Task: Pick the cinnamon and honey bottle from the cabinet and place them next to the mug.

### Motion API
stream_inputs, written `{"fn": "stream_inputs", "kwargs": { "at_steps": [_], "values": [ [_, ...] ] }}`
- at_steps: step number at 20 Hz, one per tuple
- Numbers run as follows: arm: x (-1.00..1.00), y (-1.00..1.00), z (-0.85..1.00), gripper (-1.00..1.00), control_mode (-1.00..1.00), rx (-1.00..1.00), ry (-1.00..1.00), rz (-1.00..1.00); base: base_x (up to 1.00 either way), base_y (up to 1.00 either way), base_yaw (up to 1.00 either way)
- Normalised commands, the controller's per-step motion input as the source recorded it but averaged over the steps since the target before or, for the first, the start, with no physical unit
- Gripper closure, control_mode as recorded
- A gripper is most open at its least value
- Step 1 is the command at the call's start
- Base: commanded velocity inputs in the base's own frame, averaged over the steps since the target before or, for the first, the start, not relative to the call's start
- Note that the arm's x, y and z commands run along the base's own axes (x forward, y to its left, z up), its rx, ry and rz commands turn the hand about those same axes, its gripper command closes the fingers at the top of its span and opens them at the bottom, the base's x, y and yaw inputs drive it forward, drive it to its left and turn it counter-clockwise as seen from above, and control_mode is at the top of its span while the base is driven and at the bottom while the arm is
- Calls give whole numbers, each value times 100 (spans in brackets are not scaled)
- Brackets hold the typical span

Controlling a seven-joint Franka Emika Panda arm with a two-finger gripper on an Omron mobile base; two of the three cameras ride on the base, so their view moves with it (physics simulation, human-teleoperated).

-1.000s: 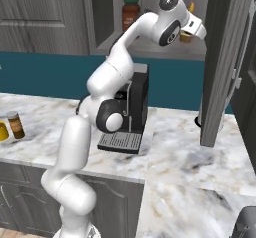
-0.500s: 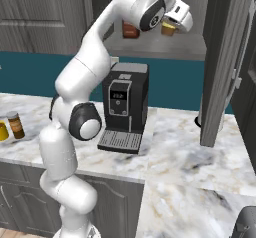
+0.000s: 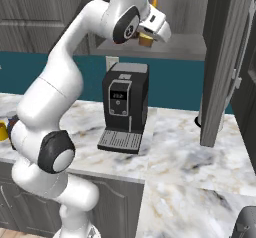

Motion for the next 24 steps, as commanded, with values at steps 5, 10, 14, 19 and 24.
{"fn": "stream_inputs", "kwargs": {
  "at_steps": [5, 10, 14, 19, 24],
  "values": [
    [-100, 57, -8, 100, -100, -1, -7, 0, 0, 0, 0],
    [-100, 35, 15, 100, -100, 0, -18, 3, 0, 0, 0],
    [-100, 52, 0, 100, -100, 0, -4, 12, 0, 0, 0],
    [-83, 60, -1, 100, -100, 0, 2, 28, 0, 0, 0],
    [-64, 78, -9, 100, -100, 0, 6, 38, 0, 0, 0]
  ]
}}
